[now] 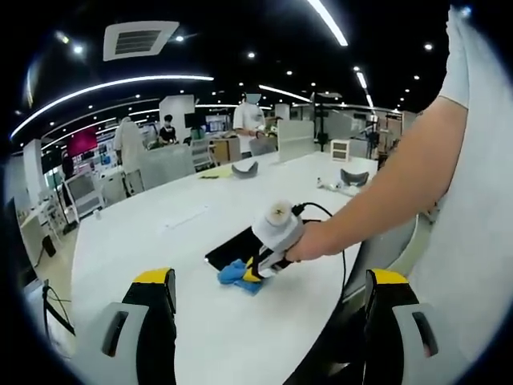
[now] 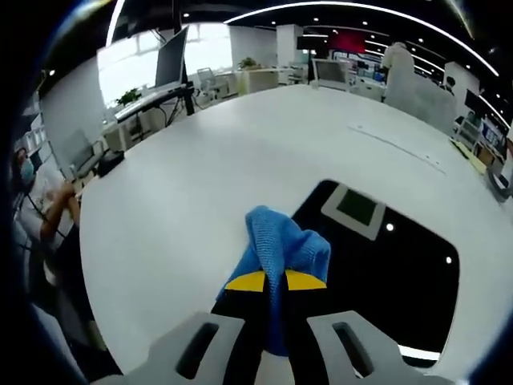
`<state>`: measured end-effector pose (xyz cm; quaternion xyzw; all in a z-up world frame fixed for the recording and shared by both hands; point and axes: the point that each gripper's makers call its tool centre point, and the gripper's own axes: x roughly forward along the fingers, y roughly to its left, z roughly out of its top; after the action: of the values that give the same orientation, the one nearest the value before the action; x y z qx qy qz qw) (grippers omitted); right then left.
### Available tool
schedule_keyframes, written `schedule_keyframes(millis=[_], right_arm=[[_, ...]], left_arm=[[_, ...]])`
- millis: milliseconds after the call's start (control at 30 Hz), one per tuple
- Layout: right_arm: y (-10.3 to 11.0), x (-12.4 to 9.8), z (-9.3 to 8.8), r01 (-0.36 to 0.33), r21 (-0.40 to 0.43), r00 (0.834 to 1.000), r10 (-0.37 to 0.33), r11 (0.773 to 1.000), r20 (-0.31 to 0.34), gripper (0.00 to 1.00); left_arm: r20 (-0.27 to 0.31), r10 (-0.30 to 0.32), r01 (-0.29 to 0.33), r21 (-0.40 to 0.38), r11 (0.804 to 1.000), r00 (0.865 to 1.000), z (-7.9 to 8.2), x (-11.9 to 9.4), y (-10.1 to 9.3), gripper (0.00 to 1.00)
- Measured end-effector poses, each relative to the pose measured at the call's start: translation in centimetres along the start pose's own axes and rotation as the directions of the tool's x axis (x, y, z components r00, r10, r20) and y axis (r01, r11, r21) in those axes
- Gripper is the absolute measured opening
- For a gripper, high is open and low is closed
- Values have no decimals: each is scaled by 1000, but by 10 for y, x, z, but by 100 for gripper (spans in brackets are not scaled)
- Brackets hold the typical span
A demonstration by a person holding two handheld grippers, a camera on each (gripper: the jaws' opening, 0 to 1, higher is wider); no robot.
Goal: Wipe the mirror surface with the cleaning cloth until all visible marks leave the cleaned area.
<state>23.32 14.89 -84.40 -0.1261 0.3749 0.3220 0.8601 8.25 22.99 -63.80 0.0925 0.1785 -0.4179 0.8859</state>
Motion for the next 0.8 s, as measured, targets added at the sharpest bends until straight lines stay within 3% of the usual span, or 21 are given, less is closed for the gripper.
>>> schedule_keyframes(millis=[133, 367, 800], right_arm=[[1, -5, 2, -6, -44, 1000, 5, 999, -24, 2], [-7, -26, 13, -12, 8, 999, 11, 1000, 45, 2], [-21, -72, 39, -41, 72, 984, 28, 997, 175, 2]], left_arm=[[7, 14, -14, 14, 1000, 1000, 6, -2, 2, 98], [27, 40, -40, 12, 999, 999, 18, -1, 5, 98], [18, 0, 0, 5, 1000, 1000, 25, 21, -8, 99]])
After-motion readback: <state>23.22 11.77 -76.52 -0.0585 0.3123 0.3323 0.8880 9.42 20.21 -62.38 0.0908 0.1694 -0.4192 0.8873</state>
